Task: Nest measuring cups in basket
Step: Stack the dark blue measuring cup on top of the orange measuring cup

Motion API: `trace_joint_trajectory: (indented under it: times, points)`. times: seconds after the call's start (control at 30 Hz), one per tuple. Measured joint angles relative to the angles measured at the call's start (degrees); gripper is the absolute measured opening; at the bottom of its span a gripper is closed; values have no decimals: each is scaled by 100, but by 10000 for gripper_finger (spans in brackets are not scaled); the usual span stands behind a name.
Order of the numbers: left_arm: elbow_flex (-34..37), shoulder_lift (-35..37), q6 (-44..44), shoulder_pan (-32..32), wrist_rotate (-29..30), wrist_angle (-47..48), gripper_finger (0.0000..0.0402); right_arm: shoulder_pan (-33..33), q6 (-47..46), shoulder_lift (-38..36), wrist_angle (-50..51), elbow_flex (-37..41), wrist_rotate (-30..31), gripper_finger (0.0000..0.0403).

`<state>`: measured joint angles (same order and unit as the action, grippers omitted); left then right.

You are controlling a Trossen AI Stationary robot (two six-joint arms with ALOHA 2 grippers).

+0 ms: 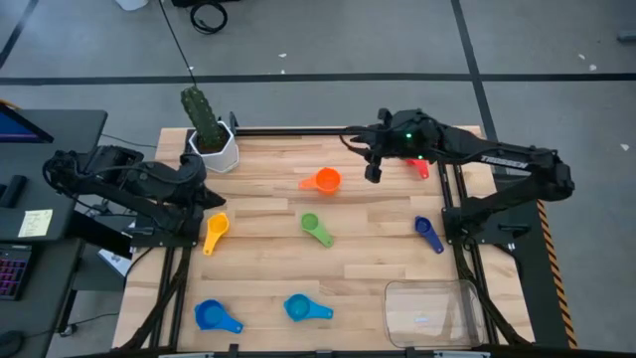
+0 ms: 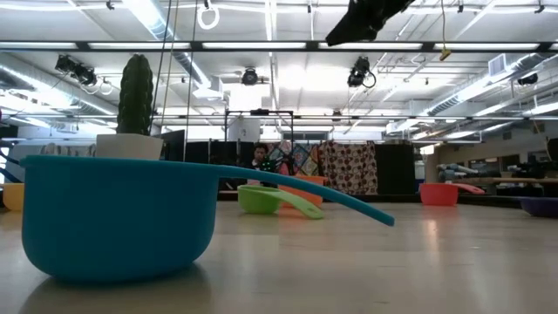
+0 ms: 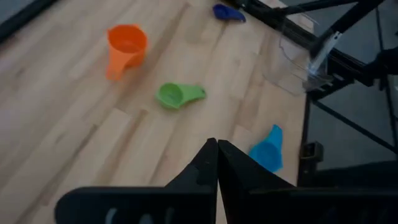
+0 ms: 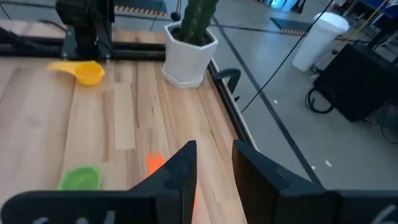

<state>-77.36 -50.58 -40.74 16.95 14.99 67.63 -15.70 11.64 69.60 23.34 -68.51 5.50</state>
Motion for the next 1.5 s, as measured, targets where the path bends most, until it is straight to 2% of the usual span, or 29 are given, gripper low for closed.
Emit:
trace_joint_trajectory:
  times: [0.17, 0.27, 0.5, 0.7, 1.0, 1.23, 1.5]
  points:
    - [0, -7, -262, -2, -555, -3, 9, 59, 16, -194, -102, 0, 0, 106]
    - [0, -7, -991, 54, -965, 0, 9, 154, 274, -311, -147, 0, 0, 106]
    - [-2, -375, -2214, 700, -1035, 275, 4, 424, 918, -616, 56, 0, -6, 106]
    - [-2, -954, -3659, 1459, -1019, 436, 4, 647, 1183, -1001, 321, 0, -61, 106]
    - [-2, -2083, -6700, 2724, -1035, 1095, 8, 850, 1254, -1512, 383, 0, -62, 107]
    - [-2, -2923, -7339, 3175, -1019, 904, 11, 901, 1257, -1782, 384, 0, -63, 107]
    - [-2, -3725, -7537, 3200, -1223, 427, 16, 901, 1257, -1920, 372, 0, -63, 107]
